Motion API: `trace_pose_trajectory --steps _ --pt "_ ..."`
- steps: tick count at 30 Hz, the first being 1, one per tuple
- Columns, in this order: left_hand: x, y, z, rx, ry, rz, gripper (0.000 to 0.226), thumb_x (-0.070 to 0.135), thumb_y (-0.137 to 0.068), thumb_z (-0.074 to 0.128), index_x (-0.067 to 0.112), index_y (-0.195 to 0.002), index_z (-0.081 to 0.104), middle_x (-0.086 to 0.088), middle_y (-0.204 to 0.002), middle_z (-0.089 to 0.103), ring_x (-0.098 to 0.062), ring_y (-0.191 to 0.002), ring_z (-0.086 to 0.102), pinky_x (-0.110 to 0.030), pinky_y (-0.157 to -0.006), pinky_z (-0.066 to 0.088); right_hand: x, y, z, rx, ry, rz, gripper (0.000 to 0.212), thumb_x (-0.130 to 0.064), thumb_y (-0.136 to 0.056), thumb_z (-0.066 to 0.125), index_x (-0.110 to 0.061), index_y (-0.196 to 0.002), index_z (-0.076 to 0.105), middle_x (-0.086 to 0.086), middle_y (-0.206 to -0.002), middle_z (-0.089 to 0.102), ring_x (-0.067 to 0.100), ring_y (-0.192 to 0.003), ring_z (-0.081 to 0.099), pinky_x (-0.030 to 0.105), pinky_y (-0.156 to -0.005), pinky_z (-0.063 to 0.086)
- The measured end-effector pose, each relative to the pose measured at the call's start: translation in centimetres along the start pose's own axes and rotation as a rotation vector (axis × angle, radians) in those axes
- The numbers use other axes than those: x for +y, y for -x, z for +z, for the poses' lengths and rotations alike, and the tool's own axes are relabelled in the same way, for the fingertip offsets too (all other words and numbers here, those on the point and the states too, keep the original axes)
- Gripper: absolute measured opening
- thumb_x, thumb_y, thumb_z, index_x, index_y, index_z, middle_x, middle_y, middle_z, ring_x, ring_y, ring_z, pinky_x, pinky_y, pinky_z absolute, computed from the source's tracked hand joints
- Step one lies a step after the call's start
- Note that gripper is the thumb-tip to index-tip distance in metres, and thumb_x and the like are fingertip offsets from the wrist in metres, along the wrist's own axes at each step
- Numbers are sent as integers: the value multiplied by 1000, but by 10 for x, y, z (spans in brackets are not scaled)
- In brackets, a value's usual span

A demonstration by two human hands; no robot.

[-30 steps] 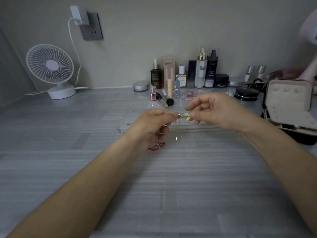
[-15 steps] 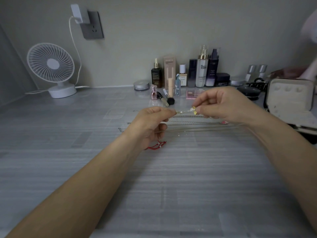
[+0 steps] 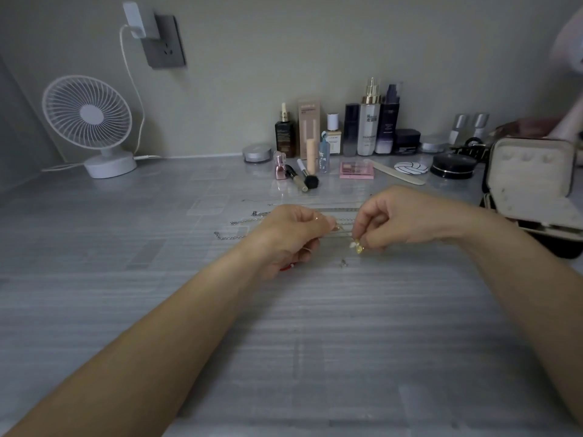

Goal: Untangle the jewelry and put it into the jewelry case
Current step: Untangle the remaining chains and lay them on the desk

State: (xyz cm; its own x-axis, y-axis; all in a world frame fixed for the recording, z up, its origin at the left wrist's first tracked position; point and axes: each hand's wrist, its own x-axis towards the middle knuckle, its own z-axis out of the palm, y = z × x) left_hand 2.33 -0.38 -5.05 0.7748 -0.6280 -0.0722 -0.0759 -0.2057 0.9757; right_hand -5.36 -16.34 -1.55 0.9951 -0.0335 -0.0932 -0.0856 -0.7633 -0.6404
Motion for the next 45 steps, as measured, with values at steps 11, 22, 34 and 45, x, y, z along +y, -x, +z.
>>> trace_pose_trajectory --steps 11,22,34,45 --pt "1 4 4 99 -184 100 22 24 -93 54 18 -71 56 0 -64 52 -10 -49 40 -19 -42 34 4 1 -6 69 -4 -6 9 -6 -75 68 -15 -74 69 10 -74 69 4 -57 56 17 -61 45" --pt "0 1 4 21 -66 35 20 18 -92 56 15 -73 62 -2 -65 57 -10 -48 42 -22 -44 30 3 6 -11 16 -25 16 9 -7 -73 69 -16 -71 68 -4 -59 64 -3 -50 52 14 -53 39" --pt "-1 7 13 88 -388 216 26 21 -83 68 27 -105 56 11 -96 55 -4 -59 46 -12 -42 36 1 7 -14 40 -344 -31 20 3 -84 50 -12 -73 58 1 -66 70 4 -51 55 17 -49 37" --pt "3 12 22 25 -135 271 14 16 -80 70 22 -68 66 17 -47 55 -1 -36 33 -14 -37 25 0 8 -12 43 -418 -39 18 3 -85 50 -9 -75 59 -1 -60 66 5 -49 52 24 -57 36"
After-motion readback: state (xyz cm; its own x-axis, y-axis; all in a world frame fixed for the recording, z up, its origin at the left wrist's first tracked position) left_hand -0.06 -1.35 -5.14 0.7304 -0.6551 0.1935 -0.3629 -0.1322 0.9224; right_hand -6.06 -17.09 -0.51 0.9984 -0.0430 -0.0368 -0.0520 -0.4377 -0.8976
